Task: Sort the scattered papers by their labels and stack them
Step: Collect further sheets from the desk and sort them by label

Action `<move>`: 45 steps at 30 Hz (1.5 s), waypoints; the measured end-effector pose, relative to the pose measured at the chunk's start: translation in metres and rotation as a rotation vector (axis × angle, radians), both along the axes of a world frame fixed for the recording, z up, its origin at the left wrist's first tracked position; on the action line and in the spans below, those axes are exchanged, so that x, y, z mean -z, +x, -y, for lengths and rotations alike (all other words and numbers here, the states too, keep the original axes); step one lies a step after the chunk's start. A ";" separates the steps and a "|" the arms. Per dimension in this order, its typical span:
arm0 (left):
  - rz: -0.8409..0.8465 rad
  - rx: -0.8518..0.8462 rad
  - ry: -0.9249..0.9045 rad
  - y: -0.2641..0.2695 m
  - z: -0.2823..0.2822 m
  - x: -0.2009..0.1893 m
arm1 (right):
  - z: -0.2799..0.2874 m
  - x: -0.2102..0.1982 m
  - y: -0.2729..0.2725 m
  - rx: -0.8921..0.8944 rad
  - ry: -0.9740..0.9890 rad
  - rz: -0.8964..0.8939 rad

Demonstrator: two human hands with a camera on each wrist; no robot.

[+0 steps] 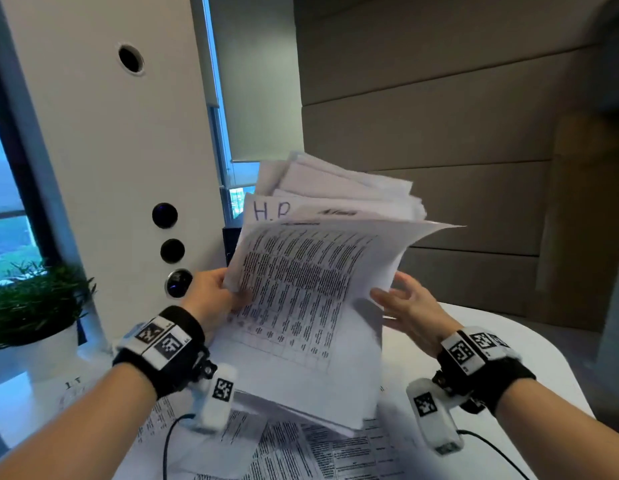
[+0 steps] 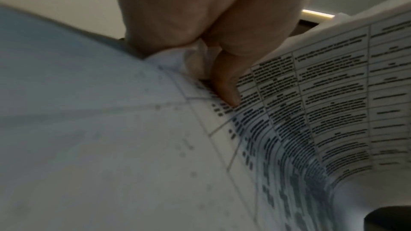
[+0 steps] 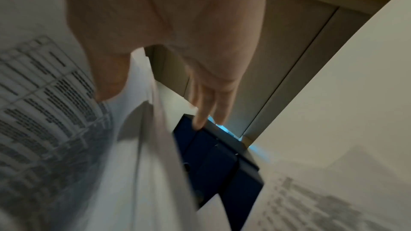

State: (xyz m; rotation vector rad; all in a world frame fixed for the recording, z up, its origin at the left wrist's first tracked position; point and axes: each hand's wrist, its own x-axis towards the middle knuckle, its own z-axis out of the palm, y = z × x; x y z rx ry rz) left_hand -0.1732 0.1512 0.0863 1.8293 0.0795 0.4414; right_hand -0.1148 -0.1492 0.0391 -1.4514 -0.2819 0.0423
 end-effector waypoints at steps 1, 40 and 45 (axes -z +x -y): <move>-0.001 0.001 -0.042 0.000 0.004 0.003 | -0.006 -0.005 -0.002 -0.071 0.031 0.026; 0.394 0.007 -0.009 -0.015 0.061 0.016 | -0.038 -0.024 -0.036 0.194 -0.099 0.550; 0.661 -0.048 0.040 -0.018 0.059 -0.007 | -0.030 -0.041 -0.033 0.357 -0.154 0.602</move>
